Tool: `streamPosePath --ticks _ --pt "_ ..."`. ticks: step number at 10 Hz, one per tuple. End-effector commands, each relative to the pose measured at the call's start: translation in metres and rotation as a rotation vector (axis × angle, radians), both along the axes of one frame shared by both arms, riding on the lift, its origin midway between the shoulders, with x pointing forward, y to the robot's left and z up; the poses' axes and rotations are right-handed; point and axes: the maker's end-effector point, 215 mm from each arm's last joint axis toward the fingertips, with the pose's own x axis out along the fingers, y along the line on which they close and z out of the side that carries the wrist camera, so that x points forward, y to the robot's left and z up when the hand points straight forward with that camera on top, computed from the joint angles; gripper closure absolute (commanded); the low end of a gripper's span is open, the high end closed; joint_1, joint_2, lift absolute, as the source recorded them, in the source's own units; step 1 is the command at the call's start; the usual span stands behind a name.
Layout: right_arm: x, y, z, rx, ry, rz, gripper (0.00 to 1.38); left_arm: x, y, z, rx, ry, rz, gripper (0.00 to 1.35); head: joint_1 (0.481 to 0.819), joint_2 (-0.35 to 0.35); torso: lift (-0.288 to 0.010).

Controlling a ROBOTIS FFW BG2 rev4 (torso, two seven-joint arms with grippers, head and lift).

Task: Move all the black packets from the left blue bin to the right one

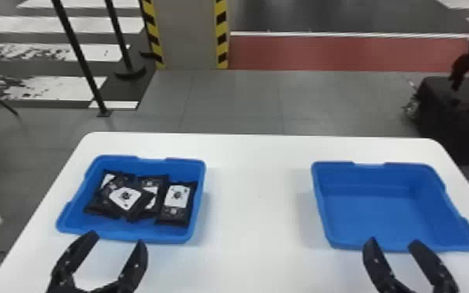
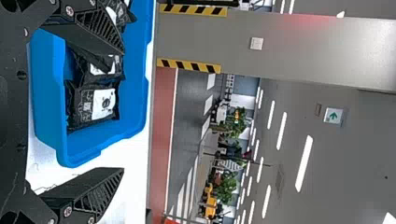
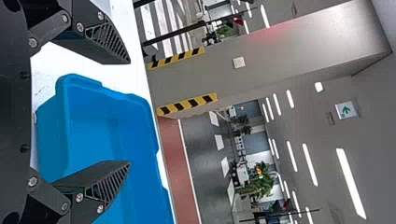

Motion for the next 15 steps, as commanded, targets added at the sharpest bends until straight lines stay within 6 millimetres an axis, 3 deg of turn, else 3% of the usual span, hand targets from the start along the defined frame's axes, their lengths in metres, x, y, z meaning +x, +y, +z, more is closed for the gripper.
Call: streamPosePath --ticks 1,7,12,15 --pt "0.000 0.000 0.000 0.001 0.001 0.000 0.28 0.000 0.000 0.000 -0.002 0.000 0.003 0.14 0.695 0.044 -0.110" --pt "0.000 0.001 0.000 0.004 0.001 0.001 0.28 0.001 0.001 -0.003 -0.002 0.010 0.004 0.14 0.695 0.048 -0.110" --pt "-0.002 0.000 -0.003 0.008 0.006 0.005 0.28 0.019 0.040 -0.020 0.054 0.094 0.052 0.14 0.695 0.081 -0.110" --pt "-0.004 0.000 -0.003 0.015 0.008 0.002 0.28 0.031 0.052 -0.047 0.039 0.196 0.069 0.14 0.695 0.118 -0.110"
